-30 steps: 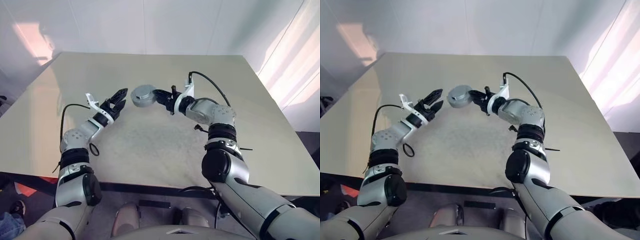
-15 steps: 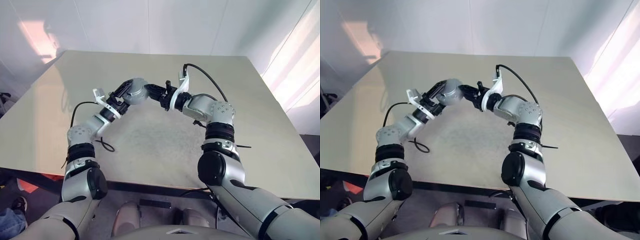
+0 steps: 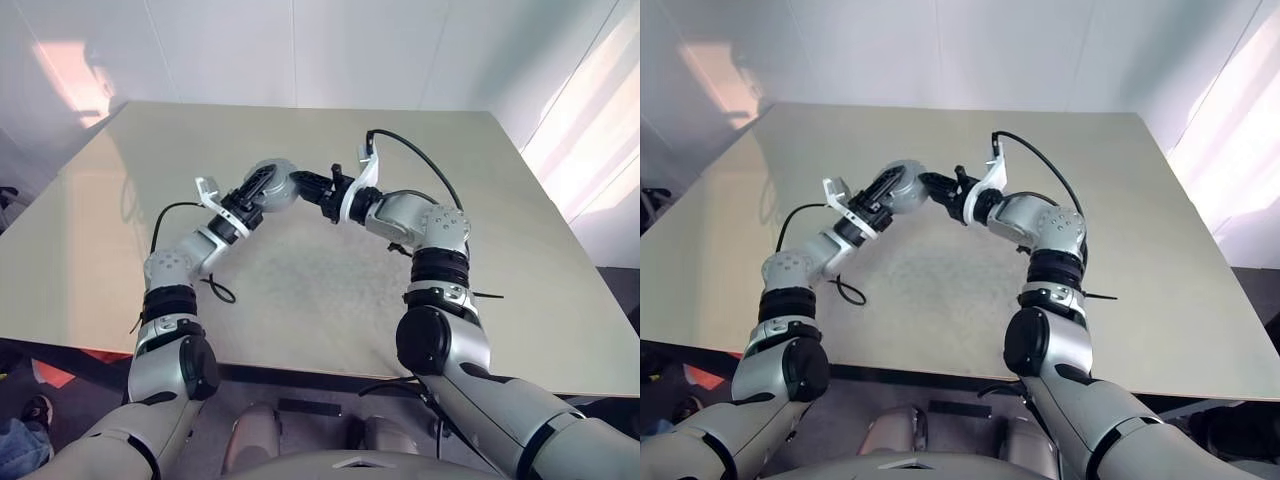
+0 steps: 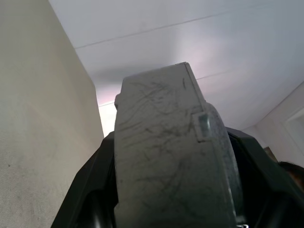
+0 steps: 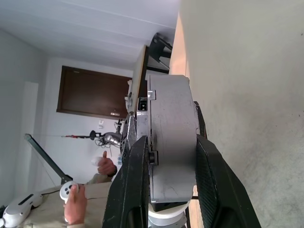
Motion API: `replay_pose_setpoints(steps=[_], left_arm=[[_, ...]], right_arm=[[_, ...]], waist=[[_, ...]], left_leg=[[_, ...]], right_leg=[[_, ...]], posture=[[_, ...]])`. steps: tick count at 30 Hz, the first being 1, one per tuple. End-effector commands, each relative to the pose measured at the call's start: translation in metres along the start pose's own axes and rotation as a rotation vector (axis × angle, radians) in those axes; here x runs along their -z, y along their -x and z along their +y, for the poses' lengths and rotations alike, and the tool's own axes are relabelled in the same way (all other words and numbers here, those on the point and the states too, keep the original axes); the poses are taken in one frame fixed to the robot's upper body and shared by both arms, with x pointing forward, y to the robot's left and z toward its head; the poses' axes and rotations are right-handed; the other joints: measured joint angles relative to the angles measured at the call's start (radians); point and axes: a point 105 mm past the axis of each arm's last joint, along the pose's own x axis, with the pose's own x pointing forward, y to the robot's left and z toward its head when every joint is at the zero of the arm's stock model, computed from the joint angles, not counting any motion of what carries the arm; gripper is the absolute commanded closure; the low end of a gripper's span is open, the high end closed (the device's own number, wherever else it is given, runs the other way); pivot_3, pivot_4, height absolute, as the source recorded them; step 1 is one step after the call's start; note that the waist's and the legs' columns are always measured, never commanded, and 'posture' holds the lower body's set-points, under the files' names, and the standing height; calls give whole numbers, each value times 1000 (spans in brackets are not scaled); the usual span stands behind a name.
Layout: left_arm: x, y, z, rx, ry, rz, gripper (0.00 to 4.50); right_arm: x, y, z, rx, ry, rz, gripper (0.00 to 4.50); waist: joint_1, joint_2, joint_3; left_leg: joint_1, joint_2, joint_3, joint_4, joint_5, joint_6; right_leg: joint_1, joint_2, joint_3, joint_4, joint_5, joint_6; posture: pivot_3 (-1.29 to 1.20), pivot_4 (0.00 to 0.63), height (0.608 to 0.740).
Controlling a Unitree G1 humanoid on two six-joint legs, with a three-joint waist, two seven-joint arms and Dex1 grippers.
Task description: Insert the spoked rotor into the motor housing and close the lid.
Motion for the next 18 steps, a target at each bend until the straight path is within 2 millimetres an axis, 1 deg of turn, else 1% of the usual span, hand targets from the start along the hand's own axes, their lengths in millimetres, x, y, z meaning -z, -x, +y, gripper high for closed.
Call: replay_pose_setpoints(steps=[1,3,4,5,7,9,12,15,17,18], left_arm=[[-11,0,-12,26,-68,-23,2037],[-11,-1,-11,18,-70,-22,2037],[-12,-1,-10,14,-73,-28,2037],[-14,-1,-10,10,-78,-36,2037],[-20,1,-8,-2,-95,-63,2037],[-31,3,-4,-35,-116,-114,2037],[-58,14,4,-104,-152,-241,2037],[-81,28,9,-170,-187,-349,2037],[-104,44,17,-263,-207,-470,2037],[-113,51,21,-304,-205,-515,2037]], right_arm=[[-13,2,19,-51,59,-60,3391],[-16,3,22,-73,82,-81,3391],[-19,4,22,-75,98,-102,2670],[-24,4,20,-50,130,-134,2425],[-35,5,10,43,190,-201,1790],[-48,8,4,110,238,-281,1790],[-63,14,-5,161,237,-355,1790],[-67,18,-12,176,221,-381,1790],[-68,19,-15,185,230,-383,1790],[-67,19,-16,188,233,-384,1790]], waist=[[0,0,0],[0,0,0],[1,0,0],[1,0,0],[1,0,0],[1,0,0],[-3,0,0],[-4,-1,1],[-4,-1,1],[-4,-1,1]], left_leg=[[0,0,0,0,0,0],[0,0,0,0,0,0],[0,0,0,0,0,0],[0,0,0,0,0,0],[0,0,0,0,0,0],[0,0,0,1,0,0],[0,0,0,1,0,0],[0,0,-1,1,0,0],[0,0,-1,1,0,0],[0,0,-1,1,0,0]], right_leg=[[0,0,0,0,0,0],[0,0,0,0,0,0],[0,0,0,0,0,0],[0,0,0,0,0,0],[0,0,0,0,0,0],[0,0,0,0,0,0],[0,0,0,0,0,1],[0,1,0,0,0,1],[0,1,0,0,0,1],[0,1,0,0,0,1]], posture=[[0,0,740],[0,0,740],[0,0,740],[0,0,740],[0,0,740],[0,0,740],[0,0,740],[0,0,740],[0,0,740],[0,0,740]])
